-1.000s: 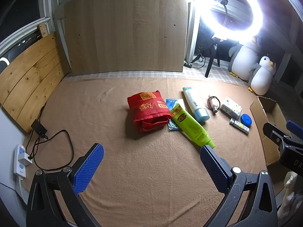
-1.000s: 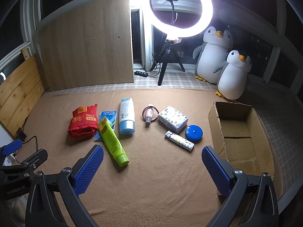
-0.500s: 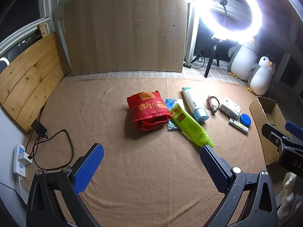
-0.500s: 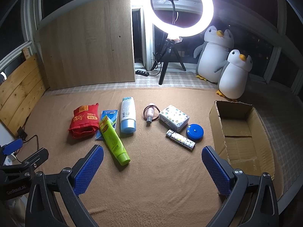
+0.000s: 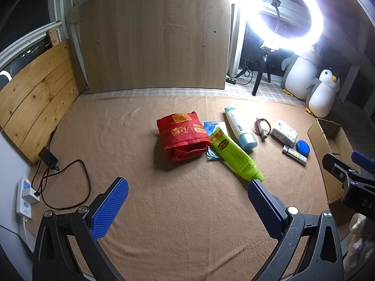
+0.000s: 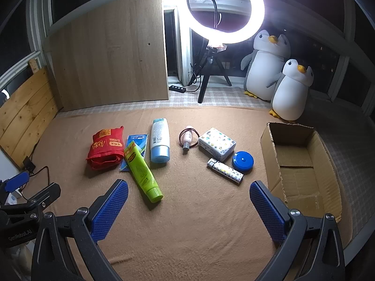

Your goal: Organize objects

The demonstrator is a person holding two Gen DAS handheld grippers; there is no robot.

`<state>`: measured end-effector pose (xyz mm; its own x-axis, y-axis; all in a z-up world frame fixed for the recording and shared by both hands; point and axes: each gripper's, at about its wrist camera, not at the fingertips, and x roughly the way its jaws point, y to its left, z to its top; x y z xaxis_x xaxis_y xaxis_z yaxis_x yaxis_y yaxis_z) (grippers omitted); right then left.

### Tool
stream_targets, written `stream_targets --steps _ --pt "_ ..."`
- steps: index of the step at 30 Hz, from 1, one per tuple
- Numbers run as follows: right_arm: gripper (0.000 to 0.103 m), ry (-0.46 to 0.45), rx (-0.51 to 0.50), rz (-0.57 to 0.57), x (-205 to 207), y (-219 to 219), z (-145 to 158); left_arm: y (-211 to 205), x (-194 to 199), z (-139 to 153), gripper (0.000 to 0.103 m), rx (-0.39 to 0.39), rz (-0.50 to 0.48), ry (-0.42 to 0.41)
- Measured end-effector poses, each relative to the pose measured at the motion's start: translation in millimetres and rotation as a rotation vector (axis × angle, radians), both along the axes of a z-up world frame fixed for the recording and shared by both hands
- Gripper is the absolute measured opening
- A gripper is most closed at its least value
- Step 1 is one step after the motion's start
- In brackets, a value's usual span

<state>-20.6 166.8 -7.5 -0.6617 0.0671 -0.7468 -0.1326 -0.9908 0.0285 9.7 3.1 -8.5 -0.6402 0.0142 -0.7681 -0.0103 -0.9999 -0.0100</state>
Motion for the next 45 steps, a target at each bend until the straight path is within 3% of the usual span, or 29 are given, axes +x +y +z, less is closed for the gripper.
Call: stream_targets --steps 20,45 --pt "0.102 -0.034 -0.044 0.001 -5.1 12.7 -8.7 3.4 -18.9 -15.0 0.103 -0.006 0.001 -0.031" --pt "0.102 -0.082 -0.084 -0.018 -0.6 45.6 -22.4 68.4 -110.1 -75.7 0.099 0.028 -0.070 -0.152"
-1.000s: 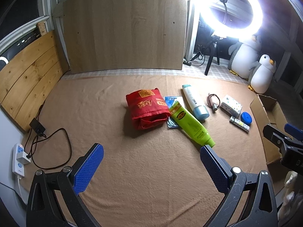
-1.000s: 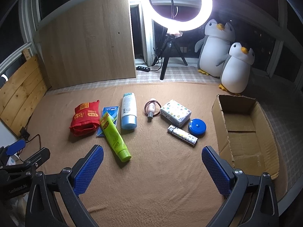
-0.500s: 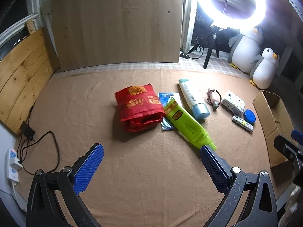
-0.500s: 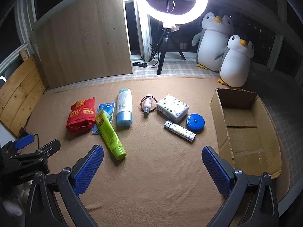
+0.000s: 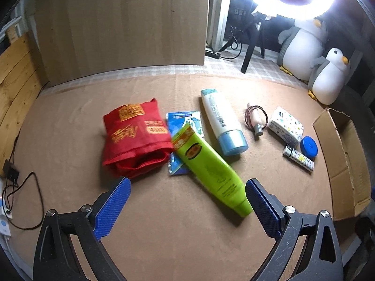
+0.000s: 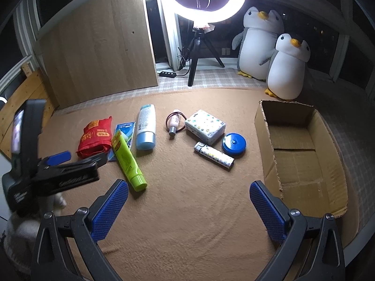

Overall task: Organize objects
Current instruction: 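Move the left tool to the green tube and straddle it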

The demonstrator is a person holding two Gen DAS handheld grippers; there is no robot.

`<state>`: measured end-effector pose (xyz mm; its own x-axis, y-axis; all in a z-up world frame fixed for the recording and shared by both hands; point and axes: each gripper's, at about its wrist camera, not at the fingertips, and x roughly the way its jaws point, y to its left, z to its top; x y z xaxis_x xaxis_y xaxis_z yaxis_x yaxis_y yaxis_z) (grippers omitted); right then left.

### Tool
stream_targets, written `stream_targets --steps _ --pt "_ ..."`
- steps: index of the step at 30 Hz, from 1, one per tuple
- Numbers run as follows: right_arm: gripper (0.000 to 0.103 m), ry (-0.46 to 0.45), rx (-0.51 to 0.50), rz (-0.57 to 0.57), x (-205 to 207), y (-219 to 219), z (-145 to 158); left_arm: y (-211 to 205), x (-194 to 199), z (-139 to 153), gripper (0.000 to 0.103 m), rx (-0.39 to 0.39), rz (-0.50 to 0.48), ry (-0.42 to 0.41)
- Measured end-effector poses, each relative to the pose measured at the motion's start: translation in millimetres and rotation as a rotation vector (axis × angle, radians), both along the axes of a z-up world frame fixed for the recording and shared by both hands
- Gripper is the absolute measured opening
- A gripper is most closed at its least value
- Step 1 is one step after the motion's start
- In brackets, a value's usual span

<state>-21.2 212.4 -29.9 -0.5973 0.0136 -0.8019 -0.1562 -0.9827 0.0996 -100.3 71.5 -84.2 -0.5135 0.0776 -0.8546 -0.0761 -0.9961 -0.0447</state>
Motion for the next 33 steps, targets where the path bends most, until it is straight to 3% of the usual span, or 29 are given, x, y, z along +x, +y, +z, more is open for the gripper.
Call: stream_targets --steps 13,18,27,33 --pt "0.097 -0.026 -0.028 -0.016 6.8 23.3 -7.3 19.7 -39.2 -45.9 0.081 -0.008 0.018 -0.101" --pt "0.094 -0.036 -0.039 -0.015 7.9 29.0 -11.0 25.6 -44.1 -53.7 0.072 0.002 0.015 -0.101" --pt "0.093 -0.041 -0.045 -0.017 8.9 32.3 -14.3 35.0 -44.3 -69.0 0.047 0.066 -0.015 -0.147" --pt "0.093 -0.048 -0.051 -0.025 8.9 35.8 -17.1 35.0 -34.9 -73.3 0.039 0.114 -0.024 -0.152"
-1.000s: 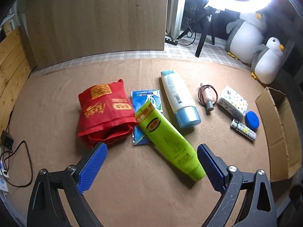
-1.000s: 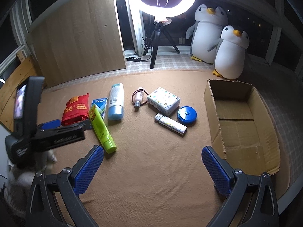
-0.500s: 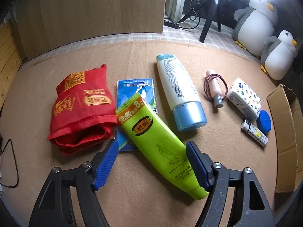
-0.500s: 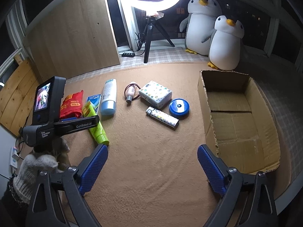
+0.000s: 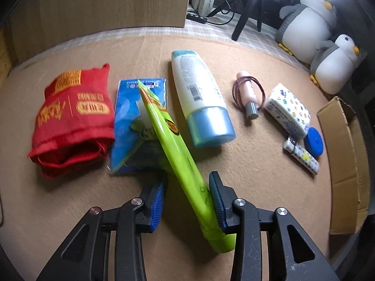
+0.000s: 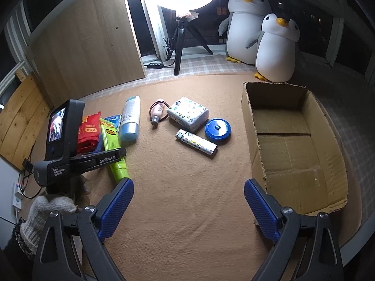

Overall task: Organize objects
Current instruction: 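Move the left tool to the green tube and straddle it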

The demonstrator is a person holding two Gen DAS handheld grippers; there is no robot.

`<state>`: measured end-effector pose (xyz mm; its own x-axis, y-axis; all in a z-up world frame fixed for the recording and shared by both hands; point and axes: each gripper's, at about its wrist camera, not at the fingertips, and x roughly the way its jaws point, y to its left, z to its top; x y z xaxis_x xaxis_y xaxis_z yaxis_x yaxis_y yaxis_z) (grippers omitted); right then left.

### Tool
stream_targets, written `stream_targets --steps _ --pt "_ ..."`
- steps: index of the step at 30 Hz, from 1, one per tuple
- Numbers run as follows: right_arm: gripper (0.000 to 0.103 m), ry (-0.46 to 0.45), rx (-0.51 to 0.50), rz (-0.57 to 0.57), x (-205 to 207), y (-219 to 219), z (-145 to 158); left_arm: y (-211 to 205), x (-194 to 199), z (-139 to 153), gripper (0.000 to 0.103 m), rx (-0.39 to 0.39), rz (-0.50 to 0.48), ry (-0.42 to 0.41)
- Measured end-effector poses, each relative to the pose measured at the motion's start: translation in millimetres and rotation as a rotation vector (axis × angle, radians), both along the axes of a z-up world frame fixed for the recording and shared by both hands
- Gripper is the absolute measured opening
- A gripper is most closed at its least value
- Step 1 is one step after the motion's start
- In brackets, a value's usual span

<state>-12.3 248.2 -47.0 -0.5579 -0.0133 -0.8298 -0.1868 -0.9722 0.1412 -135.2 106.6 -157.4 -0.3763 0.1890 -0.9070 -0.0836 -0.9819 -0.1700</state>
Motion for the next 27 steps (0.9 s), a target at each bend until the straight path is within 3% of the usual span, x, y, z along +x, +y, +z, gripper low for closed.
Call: stream_targets --steps 10,16,19,27 --pt "0.093 -0.010 -0.016 0.011 -6.8 -0.7 -7.3 -11.7 40.9 -2.9 0.035 0.059 -0.043 0.007" --pt "0.090 -0.049 -0.084 0.040 -20.9 -7.6 -22.4 -20.6 59.4 -2.2 0.035 0.087 -0.047 0.009" --pt "0.085 -0.082 -0.128 0.060 -30.9 -13.0 -33.4 -23.8 68.8 -0.4 0.034 0.098 -0.053 0.005" --pt "0.058 -0.153 -0.217 0.099 -49.8 -26.3 -58.1 -25.6 76.1 -0.2 0.031 0.150 -0.048 -0.001"
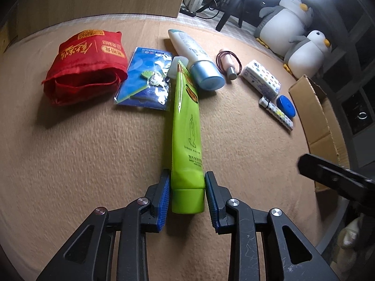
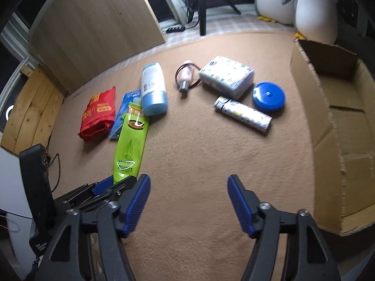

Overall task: Organize objects
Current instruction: 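Move the left tool to the green tube and straddle it, then close the left tool on the green tube and lift it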

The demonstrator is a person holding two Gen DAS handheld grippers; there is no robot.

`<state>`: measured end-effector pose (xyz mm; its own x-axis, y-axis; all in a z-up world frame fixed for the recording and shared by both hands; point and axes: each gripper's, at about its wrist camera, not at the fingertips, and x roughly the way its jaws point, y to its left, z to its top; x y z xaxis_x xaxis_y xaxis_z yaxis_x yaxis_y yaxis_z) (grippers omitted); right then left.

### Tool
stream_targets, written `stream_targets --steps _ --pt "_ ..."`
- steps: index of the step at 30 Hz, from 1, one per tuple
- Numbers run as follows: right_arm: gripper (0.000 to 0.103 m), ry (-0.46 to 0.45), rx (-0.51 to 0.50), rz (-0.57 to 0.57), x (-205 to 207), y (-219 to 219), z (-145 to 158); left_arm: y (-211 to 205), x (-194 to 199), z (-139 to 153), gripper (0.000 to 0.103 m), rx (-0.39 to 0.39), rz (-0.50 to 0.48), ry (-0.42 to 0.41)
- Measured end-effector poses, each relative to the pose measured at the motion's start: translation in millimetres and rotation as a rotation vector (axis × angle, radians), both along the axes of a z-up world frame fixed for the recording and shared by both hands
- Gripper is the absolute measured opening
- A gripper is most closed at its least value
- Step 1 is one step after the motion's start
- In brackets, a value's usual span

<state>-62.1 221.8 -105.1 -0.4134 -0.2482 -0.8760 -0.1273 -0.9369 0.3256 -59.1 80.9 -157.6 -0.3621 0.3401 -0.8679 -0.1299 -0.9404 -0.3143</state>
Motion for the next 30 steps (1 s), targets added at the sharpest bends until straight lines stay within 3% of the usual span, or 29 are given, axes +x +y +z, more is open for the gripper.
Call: stream_targets --steps 4,10,15,21,30 --pt "0.057 -0.011 0.003 0.017 -3.2 -5.5 -3.8 -2.8 5.0 -0.6 0.031 0.044 0.006 -0.037" --pt "0.057 -0.030 -0.023 0.050 -8.0 -11.5 -10.0 6.8 28.5 0.7 0.033 0.026 -0.062 -0.041" --pt "0.067 -0.085 -0.100 0.086 -13.0 -17.5 -23.5 2.0 33.2 5.1 0.063 -0.002 -0.091 -0.027" --pt "0.068 -0.179 -0.163 0.140 -19.0 -33.1 -46.0 -2.2 33.3 4.9 0.064 0.023 -0.129 -0.039" --pt "0.068 -0.175 -0.148 0.165 -22.3 -51.6 -46.7 -0.7 32.0 2.3 0.063 0.064 -0.132 -0.041"
